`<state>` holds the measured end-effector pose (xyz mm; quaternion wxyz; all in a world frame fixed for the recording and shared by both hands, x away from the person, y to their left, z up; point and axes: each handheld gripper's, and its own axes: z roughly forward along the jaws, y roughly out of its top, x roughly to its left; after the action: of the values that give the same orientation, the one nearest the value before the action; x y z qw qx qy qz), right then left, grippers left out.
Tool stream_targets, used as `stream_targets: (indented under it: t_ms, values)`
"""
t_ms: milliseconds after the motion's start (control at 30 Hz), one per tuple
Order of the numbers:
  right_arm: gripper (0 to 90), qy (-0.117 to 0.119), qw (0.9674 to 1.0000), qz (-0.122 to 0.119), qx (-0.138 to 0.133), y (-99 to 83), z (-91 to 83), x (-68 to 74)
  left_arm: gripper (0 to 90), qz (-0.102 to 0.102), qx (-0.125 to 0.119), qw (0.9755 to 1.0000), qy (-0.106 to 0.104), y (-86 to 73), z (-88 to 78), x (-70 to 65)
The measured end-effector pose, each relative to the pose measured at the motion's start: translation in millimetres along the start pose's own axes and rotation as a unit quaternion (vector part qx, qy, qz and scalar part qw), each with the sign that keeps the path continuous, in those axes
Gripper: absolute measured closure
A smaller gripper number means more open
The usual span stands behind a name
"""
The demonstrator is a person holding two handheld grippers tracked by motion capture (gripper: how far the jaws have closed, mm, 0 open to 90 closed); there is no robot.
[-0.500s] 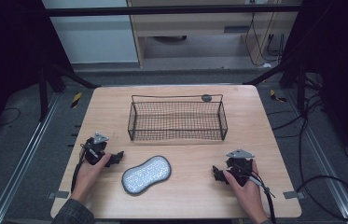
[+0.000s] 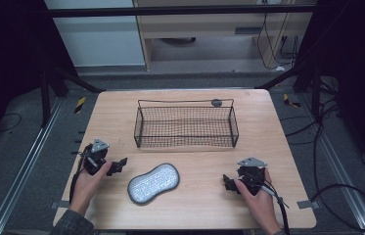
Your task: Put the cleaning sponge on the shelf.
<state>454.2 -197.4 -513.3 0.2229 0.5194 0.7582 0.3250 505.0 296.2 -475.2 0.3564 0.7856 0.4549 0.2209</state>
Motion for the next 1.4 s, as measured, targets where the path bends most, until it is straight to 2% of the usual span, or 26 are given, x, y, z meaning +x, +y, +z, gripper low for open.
stream_targets:
  t_ms: [33, 233, 300, 433, 500, 533, 600, 633, 700, 733, 767, 800, 867, 900, 933, 967, 1000, 1033, 1067, 1133, 1200, 1333, 1400]
  values:
    - [0.4, 0.0, 1.0, 0.0, 0.0, 0.0, 0.0, 0.0, 4.4, 0.009, 0.0, 0.9999, -0.006, 2.0, -3.8, -1.4]
    - [0.4, 0.001, 1.0, 0.0, 0.0, -0.1, -0.1, 0.0, 4.3, 0.018, -0.006, 0.9995, -0.026, 11.1, -13.6, -8.8]
    - [0.4, 0.001, 1.0, -0.001, 0.0, -0.1, -0.1, -0.1, 4.4, 0.034, -0.006, 0.9988, -0.035, 17.4, -17.7, -16.9]
    - [0.4, 0.001, 1.0, -0.001, 0.0, -0.2, -0.2, -0.1, 3.9, 0.053, -0.007, 0.9972, -0.051, 23.3, -19.1, -29.9]
    - [0.4, 0.001, 1.0, -0.001, 0.0, -0.2, -0.2, -0.1, 3.6, 0.064, 0.001, 0.9961, -0.06, 25.9, -18.4, -37.5]
    - [0.4, 0.001, 1.0, -0.001, 0.0, -0.2, -0.2, -0.1, 3.3, 0.064, 0.001, 0.9961, -0.06, 25.9, -18.4, -37.5]
    - [0.4, 0.001, 1.0, -0.001, 0.0, -0.2, -0.2, -0.1, 3.6, 0.086, 0.014, 0.9934, -0.074, 30.1, -18.2, -50.7]
    - [0.4, 0.001, 1.0, -0.001, 0.0, -0.2, -0.2, -0.1, 3.7, 0.086, 0.014, 0.9934, -0.074, 30.1, -18.2, -50.7]
    - [0.4, 0.001, 1.0, -0.001, 0.0, -0.2, -0.2, -0.1, 4.0, 0.115, 0.037, 0.9887, -0.088, 35.3, -16.4, -65.0]
    - [0.4, 0.001, 1.0, -0.001, 0.0, -0.2, -0.2, -0.1, 4.0, 0.115, 0.037, 0.9887, -0.088, 35.3, -16.4, -65.0]
    - [0.4, 0.001, 1.0, -0.001, 0.0, -0.2, -0.2, -0.1, 4.0, 0.128, 0.051, 0.9859, -0.095, 38.3, -14.1, -73.0]
    - [0.4, 0.001, 1.0, -0.001, 0.0, -0.2, -0.2, -0.1, 3.9, 0.128, 0.051, 0.9859, -0.095, 38.3, -14.1, -73.0]
    - [0.4, 0.001, 1.0, -0.002, 0.0, -0.3, -0.2, -0.2, 4.0, 0.142, 0.064, 0.9821, -0.106, 41.0, -10.4, -81.8]
    - [0.4, 0.001, 1.0, -0.002, 0.0, -0.3, -0.3, -0.2, 4.1, 0.14, 0.067, 0.9815, -0.112, 41.2, -8.8, -84.8]
    - [0.4, 0.001, 1.0, -0.002, 0.0, -0.4, -0.3, -0.2, 4.1, 0.145, 0.083, 0.9782, -0.123, 41.1, -4.3, -92.4]
    - [0.4, 0.001, 1.0, -0.003, 0.0, -0.5, -0.3, -0.3, 4.1, 0.154, 0.098, 0.9753, -0.124, 41.2, -1.3, -96.2]
    - [0.4, 0.002, 1.0, -0.004, 0.0, -0.5, -0.3, -0.5, 4.3, 0.155, 0.105, 0.9742, -0.126, 41.1, 0.4, -98.8]
    - [0.4, 0.002, 1.0, -0.004, 0.0, -0.5, -0.3, -0.5, 4.2, 0.155, 0.105, 0.9742, -0.126, 41.1, 0.4, -98.8]
    - [0.4, 0.002, 1.0, -0.004, 0.0, -0.5, -0.3, -0.5, 4.2, 0.154, 0.131, 0.9694, -0.139, 42.1, 3.9, -105.4]
    - [0.4, 0.002, 1.0, -0.004, 0.0, -0.5, -0.4, -0.6, 4.2, 0.158, 0.153, 0.9655, -0.139, 43.9, 6.0, -109.8]
    - [0.4, 0.003, 1.0, -0.004, 0.0, -0.6, -0.4, -0.6, 4.2, 0.171, 0.178, 0.96, -0.133, 46.0, 8.9, -115.4]
    - [0.4, 0.003, 1.0, -0.004, 0.0, -0.7, -0.6, -0.6, 3.7, 0.205, 0.218, 0.945, -0.133, 48.3, 14.2, -125.9]
    - [0.4, 0.004, 1.0, -0.005, 0.0, -0.9, -0.7, -0.8, 3.8, 0.215, 0.23, 0.9398, -0.133, 47.6, 16.6, -129.7]
